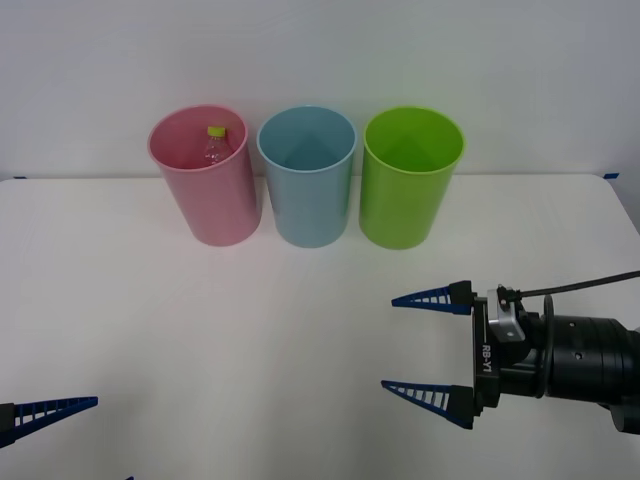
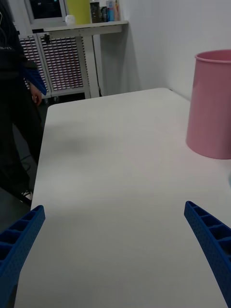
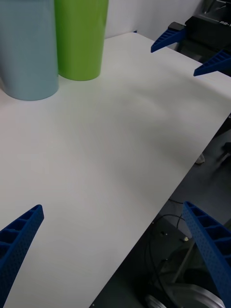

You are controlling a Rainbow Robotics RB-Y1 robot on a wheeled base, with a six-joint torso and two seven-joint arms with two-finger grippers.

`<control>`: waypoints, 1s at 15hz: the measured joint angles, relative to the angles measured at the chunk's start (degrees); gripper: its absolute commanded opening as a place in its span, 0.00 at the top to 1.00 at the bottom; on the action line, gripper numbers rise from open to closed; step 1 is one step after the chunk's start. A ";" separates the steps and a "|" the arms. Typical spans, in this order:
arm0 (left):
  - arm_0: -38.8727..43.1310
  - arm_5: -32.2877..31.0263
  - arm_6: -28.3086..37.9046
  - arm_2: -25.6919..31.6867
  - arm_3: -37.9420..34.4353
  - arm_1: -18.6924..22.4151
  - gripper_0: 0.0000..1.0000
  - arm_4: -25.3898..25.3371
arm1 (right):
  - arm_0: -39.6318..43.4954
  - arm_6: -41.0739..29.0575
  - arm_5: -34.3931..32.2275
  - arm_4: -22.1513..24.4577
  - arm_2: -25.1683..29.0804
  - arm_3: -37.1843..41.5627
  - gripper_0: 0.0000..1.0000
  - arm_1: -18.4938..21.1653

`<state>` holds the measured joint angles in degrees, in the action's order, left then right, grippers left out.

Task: Put cans in the blue bin and PET bottles in the pink bin and trash in the green bin.

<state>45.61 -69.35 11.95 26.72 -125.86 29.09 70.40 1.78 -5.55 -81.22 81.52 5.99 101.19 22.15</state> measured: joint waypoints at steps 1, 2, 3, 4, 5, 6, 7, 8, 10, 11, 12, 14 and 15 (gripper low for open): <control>0.00 0.00 0.00 0.00 0.00 0.00 0.00 0.00 | 0.48 0.40 -0.22 0.07 0.10 0.00 0.00 0.00; 0.00 0.00 0.00 0.00 0.00 0.00 0.00 0.00 | 1.09 0.91 -0.34 0.07 0.16 0.01 0.00 0.00; 0.00 0.00 0.00 0.00 0.00 0.00 0.00 0.00 | 1.66 1.42 -0.36 0.06 0.17 0.04 0.00 0.00; 0.00 0.00 0.00 0.00 0.00 0.00 0.00 0.00 | 2.05 1.82 -0.36 0.06 0.17 0.05 0.00 0.00; 0.00 0.00 0.00 0.00 0.00 0.00 0.00 0.00 | 2.40 2.16 -0.36 0.06 0.17 0.02 0.00 0.00; 0.00 0.00 0.00 0.00 0.00 0.00 0.00 0.00 | 2.72 2.55 -0.36 0.06 0.17 0.05 0.00 0.00; 0.00 0.00 0.00 0.00 0.00 0.00 0.00 0.00 | 2.89 2.77 -0.36 0.06 0.20 0.05 0.00 0.01; 0.00 0.00 0.00 0.00 0.00 0.00 0.00 0.00 | 3.02 2.85 -0.36 0.05 0.38 0.02 0.00 0.04; 0.00 0.00 0.00 0.00 0.00 0.00 0.00 0.00 | 3.14 2.66 -0.06 -0.18 0.89 0.05 0.00 0.00; 0.00 0.00 0.00 0.00 0.00 0.00 0.00 0.00 | 3.26 2.79 0.58 -0.08 1.16 0.06 0.00 0.00; 0.00 0.00 0.00 0.00 0.00 0.00 0.00 0.00 | 3.45 2.82 1.22 0.17 1.29 0.05 0.00 0.00; 0.00 0.00 0.00 0.00 0.00 0.00 0.00 0.00 | 3.94 2.52 2.17 0.77 1.31 0.00 0.00 0.00; 0.00 0.00 0.00 0.00 0.00 0.00 0.00 0.00 | 4.04 2.46 2.39 1.13 1.31 0.04 0.00 0.00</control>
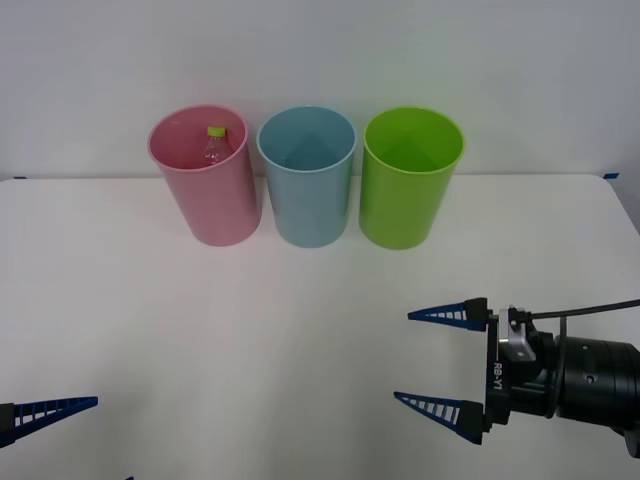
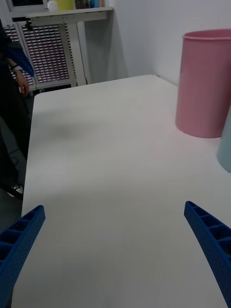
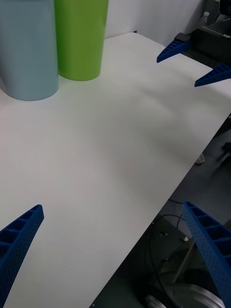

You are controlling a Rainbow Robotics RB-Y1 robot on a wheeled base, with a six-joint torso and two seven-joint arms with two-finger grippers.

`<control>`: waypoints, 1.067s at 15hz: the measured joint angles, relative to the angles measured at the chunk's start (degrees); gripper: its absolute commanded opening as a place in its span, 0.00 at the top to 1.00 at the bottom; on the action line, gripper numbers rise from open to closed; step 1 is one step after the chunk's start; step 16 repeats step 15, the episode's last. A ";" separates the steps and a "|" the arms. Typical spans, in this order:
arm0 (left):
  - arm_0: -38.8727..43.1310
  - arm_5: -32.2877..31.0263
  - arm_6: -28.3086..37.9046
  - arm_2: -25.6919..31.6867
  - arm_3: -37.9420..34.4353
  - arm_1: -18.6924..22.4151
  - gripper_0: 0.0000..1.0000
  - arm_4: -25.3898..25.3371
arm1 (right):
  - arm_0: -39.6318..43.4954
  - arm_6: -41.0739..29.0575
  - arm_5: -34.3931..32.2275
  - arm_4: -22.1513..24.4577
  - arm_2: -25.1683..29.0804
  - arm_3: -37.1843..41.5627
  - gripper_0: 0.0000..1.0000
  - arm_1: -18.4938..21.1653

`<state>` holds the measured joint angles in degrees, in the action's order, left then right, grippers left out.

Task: Put cans in the blue bin and PET bottles in the pink bin and trash in the green bin.

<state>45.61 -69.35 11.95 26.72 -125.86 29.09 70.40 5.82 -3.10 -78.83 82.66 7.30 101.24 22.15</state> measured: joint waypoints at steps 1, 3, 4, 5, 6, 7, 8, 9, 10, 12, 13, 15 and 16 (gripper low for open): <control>0.00 0.00 0.00 0.00 0.00 0.00 0.00 0.00 | 0.16 -0.02 0.04 0.14 0.00 0.01 0.00 0.00; 0.00 0.00 0.00 0.00 0.00 0.00 0.00 0.00 | 0.56 -0.05 0.05 0.22 0.03 0.00 0.00 0.00; 0.00 0.00 0.00 0.00 0.00 0.00 0.00 0.00 | 0.68 -0.06 0.06 0.22 0.07 -0.05 0.00 0.00; 0.00 0.00 0.00 0.00 0.00 0.00 0.00 0.00 | 0.69 -0.06 0.06 0.22 0.08 -0.05 0.00 0.00; 0.00 0.00 0.00 0.00 0.00 0.00 0.00 0.00 | 0.69 -0.06 0.06 0.22 0.08 -0.05 0.00 0.00; 0.00 0.00 0.00 0.00 0.00 0.00 0.00 0.00 | 0.69 -0.06 0.06 0.22 0.08 -0.05 0.00 0.00; 0.00 0.00 0.00 0.00 0.00 0.00 0.00 0.00 | 0.69 -0.06 0.06 0.22 0.08 -0.06 0.00 0.00; 0.00 0.00 0.00 0.00 0.00 0.00 0.00 0.00 | 0.69 -0.06 0.06 0.22 0.08 -0.06 0.00 0.00; 0.00 0.00 0.00 0.00 0.00 0.00 0.00 0.00 | 0.69 -0.06 0.06 0.22 0.08 -0.06 0.00 0.00; 0.00 0.00 0.00 0.00 0.00 0.00 0.00 0.00 | 0.69 -0.06 0.06 0.22 0.08 -0.06 0.00 0.00; 0.00 0.00 0.00 0.00 0.00 0.00 0.00 0.00 | 0.69 -0.06 0.06 0.22 0.08 -0.06 0.00 0.00; 0.00 0.00 0.00 0.00 0.00 0.00 0.00 0.00 | 0.69 -0.06 0.07 0.22 0.08 -0.06 0.00 0.00; 0.00 0.00 0.00 0.00 0.00 0.00 0.00 0.00 | 0.69 -0.06 0.07 0.22 0.08 -0.06 0.00 0.00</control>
